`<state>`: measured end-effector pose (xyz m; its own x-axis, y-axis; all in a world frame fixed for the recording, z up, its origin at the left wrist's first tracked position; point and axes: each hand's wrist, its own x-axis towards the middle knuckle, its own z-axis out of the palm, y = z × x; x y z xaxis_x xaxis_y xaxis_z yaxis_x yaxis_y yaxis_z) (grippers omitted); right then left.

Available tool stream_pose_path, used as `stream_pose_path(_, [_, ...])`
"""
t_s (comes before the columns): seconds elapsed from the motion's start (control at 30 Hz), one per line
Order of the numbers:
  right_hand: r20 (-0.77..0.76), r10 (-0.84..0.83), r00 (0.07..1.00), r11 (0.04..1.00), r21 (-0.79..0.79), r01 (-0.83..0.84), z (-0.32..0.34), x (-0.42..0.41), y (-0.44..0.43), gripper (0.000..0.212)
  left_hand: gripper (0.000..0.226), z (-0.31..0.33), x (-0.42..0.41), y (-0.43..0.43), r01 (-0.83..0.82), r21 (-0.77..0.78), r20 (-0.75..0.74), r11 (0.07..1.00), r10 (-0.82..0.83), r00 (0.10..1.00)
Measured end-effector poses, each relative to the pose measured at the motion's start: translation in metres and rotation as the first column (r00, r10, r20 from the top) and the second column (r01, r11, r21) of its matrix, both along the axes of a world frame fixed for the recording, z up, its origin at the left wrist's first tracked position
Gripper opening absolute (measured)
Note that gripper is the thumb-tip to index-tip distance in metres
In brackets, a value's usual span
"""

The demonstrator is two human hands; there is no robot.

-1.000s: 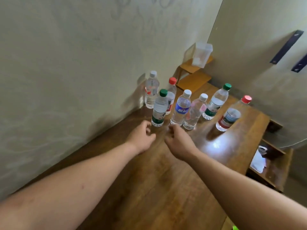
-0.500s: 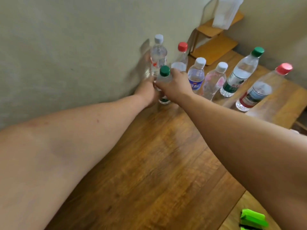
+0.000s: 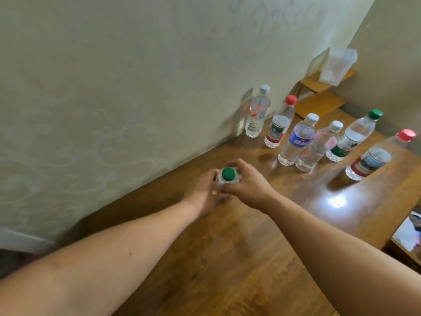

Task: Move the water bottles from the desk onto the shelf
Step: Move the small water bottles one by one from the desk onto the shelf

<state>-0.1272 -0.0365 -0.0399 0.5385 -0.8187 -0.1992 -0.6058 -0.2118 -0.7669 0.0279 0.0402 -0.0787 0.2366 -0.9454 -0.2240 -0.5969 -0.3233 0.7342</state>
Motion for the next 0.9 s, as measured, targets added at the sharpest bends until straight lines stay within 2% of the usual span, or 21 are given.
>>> stream_pose_path(0.1, [0.033,0.042,0.999,0.992,0.118,-0.046,0.015,0.034,0.065,0.044,0.057,0.01,0.029,0.072,0.03,-0.006,-0.067,1.0,-0.03,0.997])
stream_pose_path(0.2, [0.051,0.072,0.996,0.989,0.125,-0.078,0.028,0.077,0.131,0.036,0.054,0.027,0.069,0.143,0.004,-0.051,-0.104,0.999,-0.009,0.995])
stream_pose_path(0.37, [0.201,0.209,0.957,0.962,0.134,-0.238,0.082,0.156,0.224,0.046,0.054,0.075,0.163,0.245,-0.138,-0.17,-0.126,0.976,0.117,0.985])
stream_pose_path(0.43, [0.221,0.31,0.925,0.927,0.144,-0.345,0.1,0.189,0.257,0.06,0.052,0.101,0.204,0.286,-0.193,-0.222,-0.128,0.956,0.167,0.978])
stream_pose_path(0.5, [0.177,0.392,0.903,0.898,0.142,-0.417,0.109,0.224,0.289,0.077,0.051,0.126,0.238,0.33,-0.258,-0.263,-0.146,0.93,0.226,0.963])
stream_pose_path(0.57, [0.104,0.474,0.875,0.869,0.108,-0.483,0.11,0.263,0.322,0.081,0.052,0.144,0.268,0.375,-0.317,-0.302,-0.178,0.899,0.274,0.945])
stream_pose_path(0.73, [0.08,0.612,0.787,0.791,-0.086,-0.606,0.121,0.364,0.405,0.054,0.054,0.168,0.33,0.468,-0.408,-0.356,-0.116,0.841,0.393,0.912])
stream_pose_path(0.83, [0.104,0.598,0.795,0.798,-0.177,-0.577,0.116,0.421,0.431,0.046,0.06,0.172,0.368,0.494,-0.508,-0.378,-0.127,0.774,0.5,0.857])
stream_pose_path(0.9, [0.09,0.558,0.825,0.821,-0.202,-0.534,0.114,0.459,0.438,0.049,0.064,0.173,0.396,0.501,-0.54,-0.401,-0.129,0.74,0.538,0.833])
